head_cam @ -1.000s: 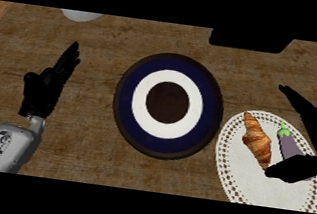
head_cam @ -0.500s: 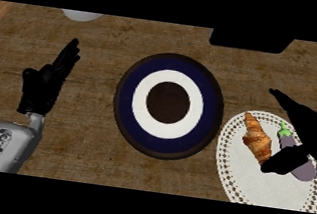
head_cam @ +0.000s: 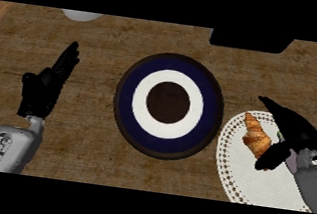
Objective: Pick the croissant from the placemat and place it in the plate
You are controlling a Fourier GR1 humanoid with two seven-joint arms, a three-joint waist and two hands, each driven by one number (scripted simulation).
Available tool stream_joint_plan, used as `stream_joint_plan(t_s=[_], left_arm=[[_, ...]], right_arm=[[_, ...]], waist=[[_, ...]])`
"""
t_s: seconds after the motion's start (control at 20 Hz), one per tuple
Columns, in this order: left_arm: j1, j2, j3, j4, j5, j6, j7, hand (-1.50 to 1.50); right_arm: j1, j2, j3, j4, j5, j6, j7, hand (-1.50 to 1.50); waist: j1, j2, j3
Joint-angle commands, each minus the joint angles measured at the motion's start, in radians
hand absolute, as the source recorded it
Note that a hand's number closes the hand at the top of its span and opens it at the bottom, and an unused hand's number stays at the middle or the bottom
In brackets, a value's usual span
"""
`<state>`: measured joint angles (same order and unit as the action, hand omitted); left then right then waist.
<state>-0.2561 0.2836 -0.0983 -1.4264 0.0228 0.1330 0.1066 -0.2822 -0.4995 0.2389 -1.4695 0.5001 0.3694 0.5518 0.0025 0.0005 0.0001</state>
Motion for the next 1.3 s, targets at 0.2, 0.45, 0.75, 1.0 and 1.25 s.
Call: stream_joint_plan(t_s=[0.2,0.45,0.75,1.0,1.25], left_arm=[[0.001,-0.032,0.046,0.033,-0.04,-0.038,-0.044,0.0],[0.003,-0.056,0.07,0.054,-0.065,-0.059,-0.062,0.0],[0.022,-0.097,0.055,0.035,-0.102,-0.036,-0.039,0.0],[0.014,-0.065,0.091,-0.035,-0.093,-0.095,0.015,0.0],[0.02,-0.072,0.119,0.018,-0.101,-0.097,-0.026,0.0]], right_arm=[[-0.048,0.07,-0.049,0.156,0.097,0.03,-0.064,-1.5],[0.012,0.084,-0.08,0.128,0.152,0.033,-0.098,-1.5],[0.026,0.111,-0.084,0.191,0.248,-0.113,-0.224,1.5],[-0.02,0.094,-0.144,0.312,0.286,-0.127,-0.35,1.5],[0.007,0.121,-0.153,0.182,0.296,-0.155,-0.343,1.5]], waist=[[0.001,0.001,0.0],[-0.003,0.0,0.0],[-0.003,0.0,0.0],[0.001,0.0,0.0],[-0.004,-0.001,0.0]])
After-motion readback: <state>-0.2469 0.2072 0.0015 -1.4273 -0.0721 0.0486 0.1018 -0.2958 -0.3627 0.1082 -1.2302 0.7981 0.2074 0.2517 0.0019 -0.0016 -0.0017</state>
